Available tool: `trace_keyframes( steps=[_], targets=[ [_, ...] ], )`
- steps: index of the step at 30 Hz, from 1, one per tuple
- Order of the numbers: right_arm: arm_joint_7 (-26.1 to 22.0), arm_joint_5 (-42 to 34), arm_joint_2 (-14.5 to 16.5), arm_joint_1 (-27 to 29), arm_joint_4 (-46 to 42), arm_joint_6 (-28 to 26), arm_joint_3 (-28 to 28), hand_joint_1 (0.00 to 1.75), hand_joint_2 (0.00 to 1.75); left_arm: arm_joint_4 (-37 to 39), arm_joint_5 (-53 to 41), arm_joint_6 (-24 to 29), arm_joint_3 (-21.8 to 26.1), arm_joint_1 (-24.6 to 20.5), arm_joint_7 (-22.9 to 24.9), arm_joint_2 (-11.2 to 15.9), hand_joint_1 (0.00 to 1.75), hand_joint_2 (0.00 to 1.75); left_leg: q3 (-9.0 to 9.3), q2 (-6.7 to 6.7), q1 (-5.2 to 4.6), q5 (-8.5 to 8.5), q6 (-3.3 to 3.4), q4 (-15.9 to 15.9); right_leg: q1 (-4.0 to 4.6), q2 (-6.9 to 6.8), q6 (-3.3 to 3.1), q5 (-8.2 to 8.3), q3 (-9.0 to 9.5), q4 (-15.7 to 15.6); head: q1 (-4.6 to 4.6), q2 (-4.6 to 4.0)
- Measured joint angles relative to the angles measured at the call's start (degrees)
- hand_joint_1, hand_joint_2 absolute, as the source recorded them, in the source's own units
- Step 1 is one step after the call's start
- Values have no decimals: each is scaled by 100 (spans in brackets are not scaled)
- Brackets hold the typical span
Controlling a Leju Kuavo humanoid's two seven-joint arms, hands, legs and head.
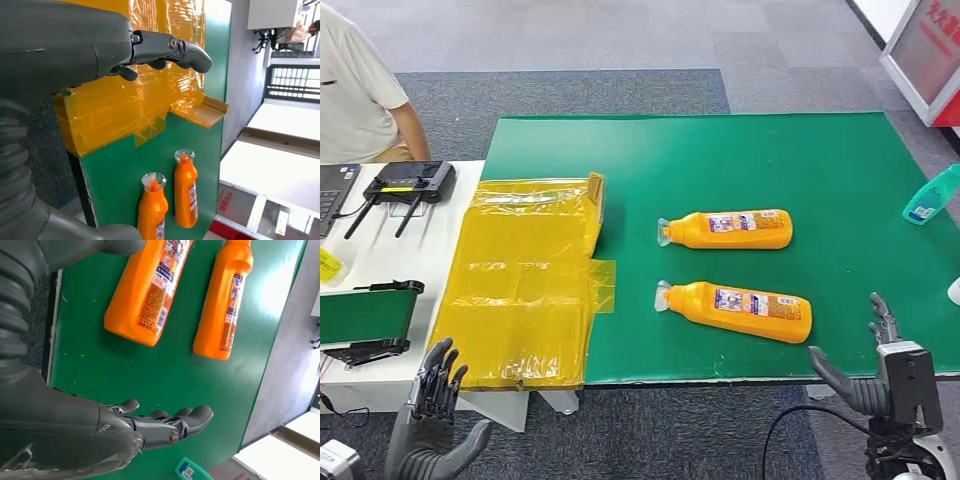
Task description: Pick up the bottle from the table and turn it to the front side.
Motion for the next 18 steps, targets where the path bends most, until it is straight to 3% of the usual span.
trace_keyframes(
  steps=[12,15,18],
  targets=[
    [130,521,-9,-38,51,-58,-124,0,175,0,-129,-186,297,-37,5,-6,0,175,0,0,0,0,0,0,0,0,0,0,1,0,-1,0],
    [532,1125,-85,-36,57,-69,-84,0,175,0,-208,-289,445,-73,59,-34,0,175,-1,0,0,0,0,0,0,0,0,0,2,0,0,0],
    [1297,1979,-387,-42,73,61,139,0,175,10,-364,-480,668,-158,206,-68,0,175,-2,0,-1,0,1,0,-1,0,2,2,3,0,1,0]
  ],
)
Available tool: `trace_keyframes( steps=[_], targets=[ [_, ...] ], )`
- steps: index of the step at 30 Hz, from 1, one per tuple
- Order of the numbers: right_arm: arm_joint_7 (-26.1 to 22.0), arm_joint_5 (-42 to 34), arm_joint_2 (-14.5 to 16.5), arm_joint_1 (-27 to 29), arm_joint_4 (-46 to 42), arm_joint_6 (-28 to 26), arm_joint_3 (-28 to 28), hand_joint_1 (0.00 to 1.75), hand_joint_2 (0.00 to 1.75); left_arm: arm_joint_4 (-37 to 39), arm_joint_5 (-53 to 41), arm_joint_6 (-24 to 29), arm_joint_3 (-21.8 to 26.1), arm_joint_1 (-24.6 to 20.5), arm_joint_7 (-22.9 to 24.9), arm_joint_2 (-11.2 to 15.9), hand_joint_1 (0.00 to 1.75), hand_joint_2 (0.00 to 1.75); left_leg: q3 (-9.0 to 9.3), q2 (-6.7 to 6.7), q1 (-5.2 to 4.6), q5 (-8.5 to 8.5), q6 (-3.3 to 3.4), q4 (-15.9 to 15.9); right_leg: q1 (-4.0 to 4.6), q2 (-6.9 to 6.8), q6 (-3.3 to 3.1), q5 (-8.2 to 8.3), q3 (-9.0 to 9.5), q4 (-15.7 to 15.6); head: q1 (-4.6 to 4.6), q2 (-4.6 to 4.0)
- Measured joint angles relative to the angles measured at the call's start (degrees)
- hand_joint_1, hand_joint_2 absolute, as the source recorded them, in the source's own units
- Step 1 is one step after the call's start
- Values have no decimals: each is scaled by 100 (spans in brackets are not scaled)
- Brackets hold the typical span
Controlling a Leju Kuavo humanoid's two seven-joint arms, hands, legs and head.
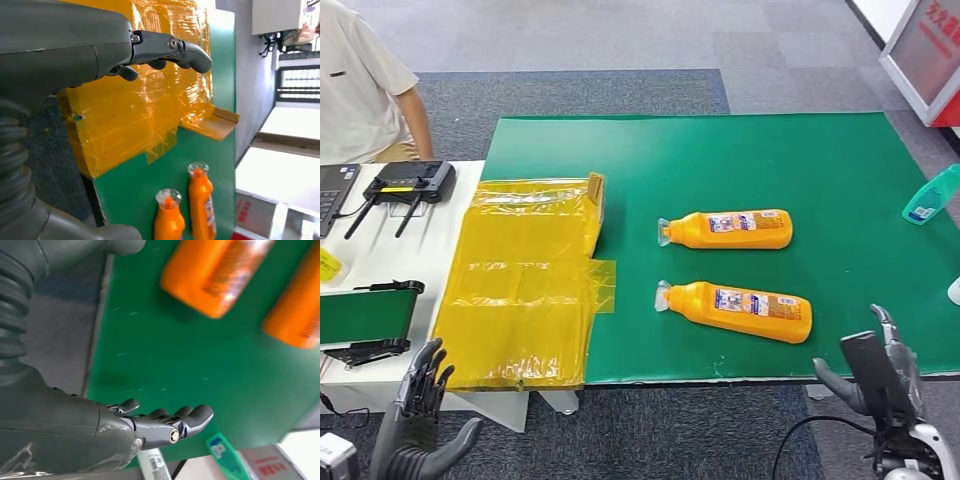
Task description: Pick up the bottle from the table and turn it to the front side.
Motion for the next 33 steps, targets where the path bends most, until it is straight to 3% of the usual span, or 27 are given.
trace_keyframes(
  steps=[6,11,22,33],
  targets=[
    [1081,1318,-740,-340,255,104,779,0,175,78,-186,-277,515,-338,208,-20,0,175,1,0,0,7,1,0,0,1,4,9,0,0,-1,0],
    [1532,2159,-1158,-969,743,193,1623,0,175,109,-205,-281,657,-594,274,18,0,175,1,0,0,16,1,0,1,1,-2,18,-1,0,-1,0],
    [1747,2833,-1502,-2481,2238,635,3111,0,175,355,-29,-13,470,-836,349,262,0,175,-1,1,0,29,7,1,0,0,-1,25,-4,0,-1,0],
    [1678,2478,-1682,-3002,3099,895,3730,0,175,436,216,151,445,-809,65,358,0,175,-6,0,0,27,9,1,0,-1,0,24,-4,0,0,0]
  ],
)
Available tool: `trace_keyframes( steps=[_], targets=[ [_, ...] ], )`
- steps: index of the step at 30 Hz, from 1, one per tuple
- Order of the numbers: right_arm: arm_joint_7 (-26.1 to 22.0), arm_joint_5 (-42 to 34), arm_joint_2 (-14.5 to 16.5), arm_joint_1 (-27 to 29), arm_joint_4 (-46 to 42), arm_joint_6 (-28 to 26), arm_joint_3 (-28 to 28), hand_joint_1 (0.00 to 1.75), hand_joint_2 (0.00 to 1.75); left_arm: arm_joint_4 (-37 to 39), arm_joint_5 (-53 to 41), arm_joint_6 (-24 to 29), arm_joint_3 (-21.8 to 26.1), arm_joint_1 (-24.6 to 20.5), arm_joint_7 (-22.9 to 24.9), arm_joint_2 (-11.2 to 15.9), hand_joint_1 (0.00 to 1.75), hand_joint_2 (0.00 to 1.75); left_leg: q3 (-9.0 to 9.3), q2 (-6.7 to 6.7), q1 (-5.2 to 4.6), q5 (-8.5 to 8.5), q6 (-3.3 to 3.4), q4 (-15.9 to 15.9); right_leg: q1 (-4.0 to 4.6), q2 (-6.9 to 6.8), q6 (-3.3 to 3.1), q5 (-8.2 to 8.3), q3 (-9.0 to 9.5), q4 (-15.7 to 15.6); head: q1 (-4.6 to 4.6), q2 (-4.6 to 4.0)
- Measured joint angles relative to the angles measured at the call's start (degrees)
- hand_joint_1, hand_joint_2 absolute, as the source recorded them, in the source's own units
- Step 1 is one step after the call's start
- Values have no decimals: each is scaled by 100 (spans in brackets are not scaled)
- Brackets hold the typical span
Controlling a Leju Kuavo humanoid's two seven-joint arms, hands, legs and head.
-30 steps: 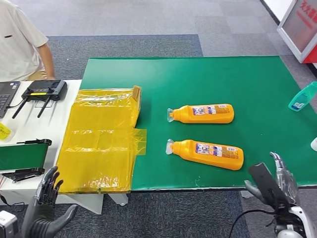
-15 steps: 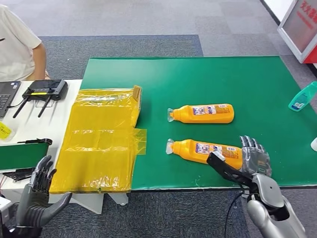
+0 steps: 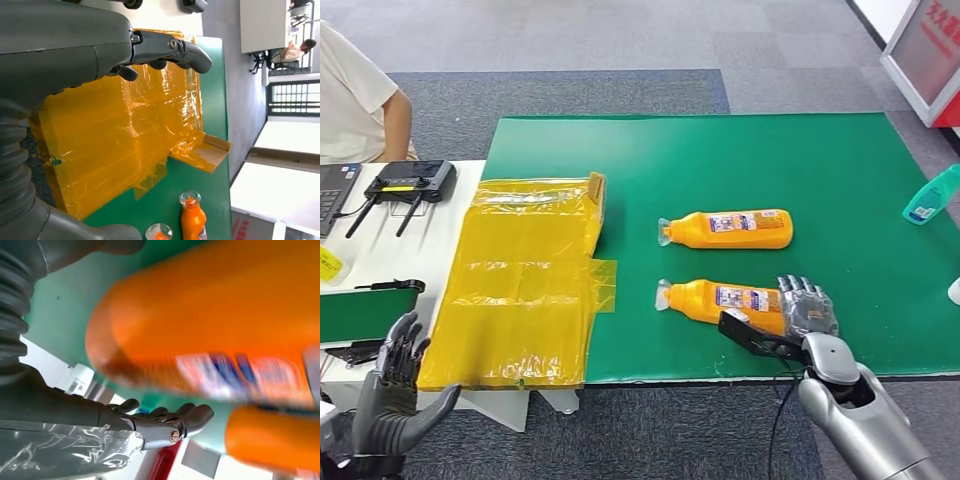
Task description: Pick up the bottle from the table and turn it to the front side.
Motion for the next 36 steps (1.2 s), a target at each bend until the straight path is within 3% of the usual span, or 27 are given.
trace_keyframes(
  steps=[10,28,32,34,36],
  targets=[
    [-410,-407,-528,-468,409,502,469,0,175,-169,-329,-252,40,144,-483,-110,0,175,6,0,-1,0,3,1,-1,1,4,5,4,-1,-1,0],
    [-300,-626,-593,-624,592,224,736,1,175,-163,-363,-200,-298,309,-263,-80,0,175,12,0,-1,10,-1,1,-1,2,6,19,7,-1,0,0],
    [-302,-636,-593,-618,598,156,748,163,175,-155,-352,-177,-322,310,-236,-75,0,175,12,0,-1,12,-2,1,-1,2,4,22,6,-1,-1,0],
    [-312,-625,-590,-584,603,49,755,175,175,-142,-347,-145,-351,311,-211,-68,0,175,9,0,-1,14,0,1,-1,2,4,23,6,-1,-1,0],
    [-323,-592,-581,-545,606,-62,758,175,175,-131,-349,-115,-376,320,-183,-56,0,175,6,0,-2,17,2,1,-2,1,5,24,4,-1,-1,0]
  ],
)
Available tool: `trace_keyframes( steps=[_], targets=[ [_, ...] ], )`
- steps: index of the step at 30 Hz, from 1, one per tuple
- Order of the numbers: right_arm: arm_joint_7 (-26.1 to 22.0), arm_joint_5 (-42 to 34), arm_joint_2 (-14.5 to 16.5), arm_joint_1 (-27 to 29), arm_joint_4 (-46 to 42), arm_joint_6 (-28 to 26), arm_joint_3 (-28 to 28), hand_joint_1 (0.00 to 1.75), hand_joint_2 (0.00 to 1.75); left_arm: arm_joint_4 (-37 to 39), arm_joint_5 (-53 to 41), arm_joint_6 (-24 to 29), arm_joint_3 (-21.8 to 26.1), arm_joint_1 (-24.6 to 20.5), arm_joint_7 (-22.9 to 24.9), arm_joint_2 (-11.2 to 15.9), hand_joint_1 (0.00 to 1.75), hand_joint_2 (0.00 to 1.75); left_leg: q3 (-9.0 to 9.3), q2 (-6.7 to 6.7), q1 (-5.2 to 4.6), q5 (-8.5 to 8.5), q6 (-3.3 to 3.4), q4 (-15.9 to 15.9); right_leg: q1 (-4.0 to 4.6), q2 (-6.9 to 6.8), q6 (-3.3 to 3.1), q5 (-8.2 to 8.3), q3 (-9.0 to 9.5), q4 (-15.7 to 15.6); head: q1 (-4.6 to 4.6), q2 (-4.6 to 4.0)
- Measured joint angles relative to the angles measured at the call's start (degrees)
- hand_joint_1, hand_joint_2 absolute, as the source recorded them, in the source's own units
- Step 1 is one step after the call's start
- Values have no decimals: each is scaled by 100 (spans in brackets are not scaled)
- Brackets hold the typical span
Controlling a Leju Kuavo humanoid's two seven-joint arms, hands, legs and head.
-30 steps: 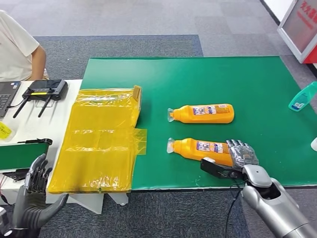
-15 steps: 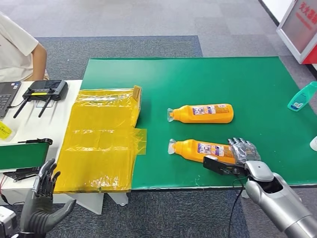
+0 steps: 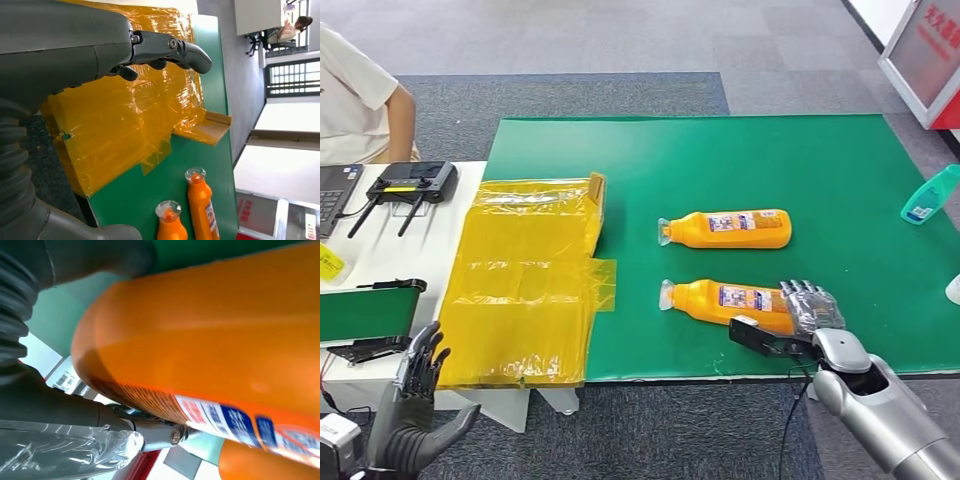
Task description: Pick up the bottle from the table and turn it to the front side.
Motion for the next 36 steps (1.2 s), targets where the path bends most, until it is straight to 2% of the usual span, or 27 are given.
trace_keyframes(
  steps=[6,14,17,27,36],
  targets=[
    [-107,93,74,81,-35,-283,-14,175,175,40,-62,35,-15,16,43,29,0,175,-3,0,0,0,-1,0,1,0,0,-1,-4,0,1,0],
    [-302,138,418,335,-257,-642,-135,175,175,46,-232,232,-241,-26,40,84,0,175,-11,0,1,-1,-1,0,1,0,1,-5,-12,0,0,0],
    [-494,-137,557,464,-393,-799,-235,175,175,46,-154,324,-373,-49,41,138,0,175,-14,0,1,-1,-1,0,1,0,1,-6,-14,0,0,0],
    [-1594,-1900,1538,1444,-1704,-1406,-846,175,175,46,118,469,-690,-122,-33,177,0,175,-16,-1,4,-7,-7,-1,4,-1,-8,-19,-19,1,0,0],
    [-2479,-2635,2258,1999,-2520,-1622,-827,175,175,-11,592,694,-1258,-466,-203,209,0,175,-15,-1,3,-9,-7,-1,3,-1,-9,-19,-18,1,-1,0]
  ],
)
